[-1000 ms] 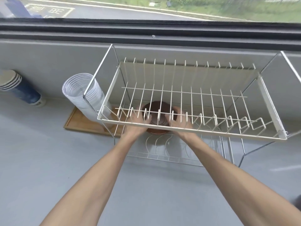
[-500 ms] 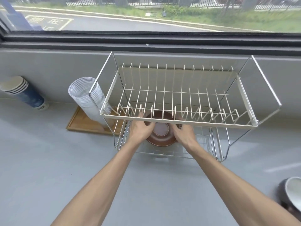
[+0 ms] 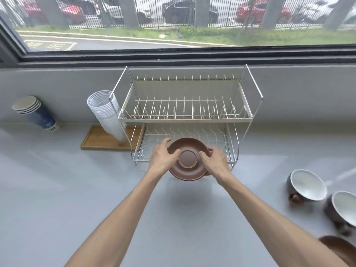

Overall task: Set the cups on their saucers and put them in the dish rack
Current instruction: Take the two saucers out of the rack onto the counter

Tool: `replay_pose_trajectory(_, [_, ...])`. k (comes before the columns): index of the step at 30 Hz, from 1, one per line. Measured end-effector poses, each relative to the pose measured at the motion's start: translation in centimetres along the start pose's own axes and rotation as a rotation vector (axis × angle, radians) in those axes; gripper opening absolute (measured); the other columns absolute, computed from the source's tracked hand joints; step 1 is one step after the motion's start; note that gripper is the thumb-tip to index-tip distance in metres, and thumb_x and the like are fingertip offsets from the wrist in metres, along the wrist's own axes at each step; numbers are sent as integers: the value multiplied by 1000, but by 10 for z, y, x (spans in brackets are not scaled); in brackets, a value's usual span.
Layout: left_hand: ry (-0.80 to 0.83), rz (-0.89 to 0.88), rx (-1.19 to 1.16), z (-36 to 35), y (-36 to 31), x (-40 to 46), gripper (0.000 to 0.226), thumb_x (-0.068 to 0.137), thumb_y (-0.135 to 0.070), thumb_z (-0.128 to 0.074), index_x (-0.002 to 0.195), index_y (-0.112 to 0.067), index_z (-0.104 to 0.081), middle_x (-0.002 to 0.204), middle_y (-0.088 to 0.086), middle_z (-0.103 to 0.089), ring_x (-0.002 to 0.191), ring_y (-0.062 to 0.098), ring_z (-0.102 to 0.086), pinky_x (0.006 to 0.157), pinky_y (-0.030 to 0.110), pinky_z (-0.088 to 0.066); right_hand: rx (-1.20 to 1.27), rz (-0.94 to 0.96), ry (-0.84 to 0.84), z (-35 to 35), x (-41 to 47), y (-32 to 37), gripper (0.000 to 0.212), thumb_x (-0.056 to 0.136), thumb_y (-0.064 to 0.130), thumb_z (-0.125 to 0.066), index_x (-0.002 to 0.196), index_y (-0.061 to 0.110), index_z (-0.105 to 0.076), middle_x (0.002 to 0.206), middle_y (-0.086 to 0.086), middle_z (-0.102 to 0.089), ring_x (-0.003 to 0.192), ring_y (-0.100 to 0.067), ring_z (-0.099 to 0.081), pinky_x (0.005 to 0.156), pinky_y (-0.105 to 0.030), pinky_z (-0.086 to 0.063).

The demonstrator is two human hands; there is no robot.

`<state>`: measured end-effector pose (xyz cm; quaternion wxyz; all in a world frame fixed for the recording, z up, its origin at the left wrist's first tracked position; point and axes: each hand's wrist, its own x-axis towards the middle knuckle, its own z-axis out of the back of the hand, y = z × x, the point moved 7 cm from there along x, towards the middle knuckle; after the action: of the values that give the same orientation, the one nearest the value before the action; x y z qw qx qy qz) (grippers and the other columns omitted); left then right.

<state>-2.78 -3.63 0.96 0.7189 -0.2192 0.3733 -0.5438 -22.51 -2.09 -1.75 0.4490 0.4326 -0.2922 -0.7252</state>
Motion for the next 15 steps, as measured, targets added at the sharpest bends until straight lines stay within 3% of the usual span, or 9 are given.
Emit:
replay_pose_trajectory(5, [74,-35,38,-27,-1,-41,64,86,-41,-64,147,-30,-45,134,10,-61,125,31,-58,108,48,-45,76,-43,-73,26,-50,-41,44,81,36,-57,121,16,-62,116,-7,-66,97,-29,-71,69,-48,-64])
replay_pose_trajectory(11, [180,-99,37,-71,-9,-84,61,88,-35,-65,145,-25,-47,107,3,-64,111,31,-64,100,47,-51,97,-142,-137,56,-86,-97,45,81,37,-56,122,19,-61,121,-8,-62,97,-30,-70,75,-48,-63])
replay_pose_trajectory(15, [267,-119,44,-105,-12,-106,61,89,-36,-65,146,-26,-46,118,7,-65,113,31,-64,103,48,-49,95,-183,-201,79,-106,-133,46,83,38,-56,124,19,-60,121,-7,-61,92,-27,-71,69,-45,-64])
